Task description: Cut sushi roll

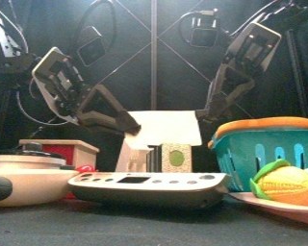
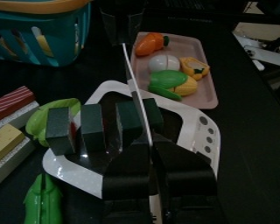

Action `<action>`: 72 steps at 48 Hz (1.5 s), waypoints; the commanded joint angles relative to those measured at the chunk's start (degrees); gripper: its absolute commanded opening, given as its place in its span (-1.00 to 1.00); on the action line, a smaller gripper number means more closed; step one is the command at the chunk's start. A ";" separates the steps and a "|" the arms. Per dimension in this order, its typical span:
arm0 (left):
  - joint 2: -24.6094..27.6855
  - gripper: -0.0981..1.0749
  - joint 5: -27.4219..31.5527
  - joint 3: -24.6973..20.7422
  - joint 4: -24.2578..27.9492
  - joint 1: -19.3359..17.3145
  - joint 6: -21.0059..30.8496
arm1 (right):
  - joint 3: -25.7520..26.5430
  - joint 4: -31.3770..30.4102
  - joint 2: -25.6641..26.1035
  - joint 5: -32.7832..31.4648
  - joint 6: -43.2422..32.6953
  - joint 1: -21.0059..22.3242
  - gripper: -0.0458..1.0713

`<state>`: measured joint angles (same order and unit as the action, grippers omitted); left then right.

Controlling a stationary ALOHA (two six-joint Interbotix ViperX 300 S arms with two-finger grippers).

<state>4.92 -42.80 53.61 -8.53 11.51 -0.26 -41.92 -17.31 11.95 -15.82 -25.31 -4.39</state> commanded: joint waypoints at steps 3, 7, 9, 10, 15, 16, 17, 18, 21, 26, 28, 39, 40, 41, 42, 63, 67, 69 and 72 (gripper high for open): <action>-1.05 -0.33 -1.85 -2.81 0.35 0.00 -0.26 | 0.70 -0.18 0.88 1.32 -0.18 1.41 -0.07; -0.70 -0.33 -1.85 -2.81 0.35 0.00 -0.26 | 0.44 -0.18 0.70 1.32 -0.18 1.05 -0.07; -0.53 -0.33 -1.85 -2.81 0.35 0.00 -0.26 | 0.26 -0.09 0.62 1.32 -0.18 1.05 -0.07; -0.44 -0.33 -1.76 -2.81 0.35 0.00 -0.26 | 0.18 0.00 0.53 1.32 -0.18 1.05 -0.07; 0.18 -0.33 -1.85 -2.81 0.35 0.00 -0.26 | -0.35 0.35 0.35 1.32 -0.26 0.97 -0.07; 0.35 -0.33 -1.76 -2.81 0.35 0.00 -0.26 | -0.44 0.44 0.44 1.32 -0.26 0.97 -0.07; 0.44 -0.33 -1.76 -2.81 0.35 0.00 -0.26 | -0.44 0.62 0.35 1.32 -0.26 0.97 -0.07; 0.44 -0.33 -1.76 -2.81 0.35 0.00 -0.26 | -0.53 0.88 0.35 1.32 -0.26 0.97 -0.07; 0.79 -0.33 -1.76 -2.81 0.35 0.00 -0.26 | -0.62 1.14 0.35 1.41 -0.18 0.88 -0.07; 1.23 -0.33 -1.76 -2.81 0.26 0.00 -0.26 | -0.88 1.23 0.26 2.02 -0.26 0.88 -0.07; 1.41 -0.33 -1.76 -2.81 0.26 0.00 -0.26 | -0.97 1.41 0.18 2.46 -0.26 0.88 -0.07; 3.08 -0.33 -1.58 -3.25 0.26 0.62 -0.18 | -1.76 1.85 -1.32 4.22 -0.18 -0.09 -0.07; 3.16 -0.33 -1.58 -3.34 0.26 0.70 -0.18 | -1.76 1.85 -1.49 4.31 -0.18 -0.18 -0.07; 3.34 -0.33 -1.58 -3.34 0.26 0.88 -0.18 | -1.76 1.93 -1.85 4.39 -0.18 -0.53 -0.07; 3.60 -0.33 -1.58 -3.43 0.26 1.05 -0.18 | -1.76 2.02 -2.02 4.39 -0.26 -0.70 -0.07; 4.83 -0.33 -0.44 -3.87 0.18 1.85 0.00 | -1.41 4.04 -3.87 4.39 -0.26 -1.76 -0.07; 4.83 -0.33 -0.09 -4.13 0.18 2.81 0.00 | -1.41 4.31 -3.78 4.31 -0.26 -2.55 -0.07; 4.75 -0.33 0.09 -4.31 0.18 3.16 0.00 | -1.32 4.39 -3.69 4.31 -0.26 -2.90 -0.07; 4.66 -0.33 0.18 -4.48 0.18 3.52 0.00 | -1.32 4.39 -3.52 4.31 -0.26 -3.34 -0.07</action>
<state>10.55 -42.36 51.42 -8.53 13.89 -0.26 -44.47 -13.01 7.03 -12.22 -25.40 -7.56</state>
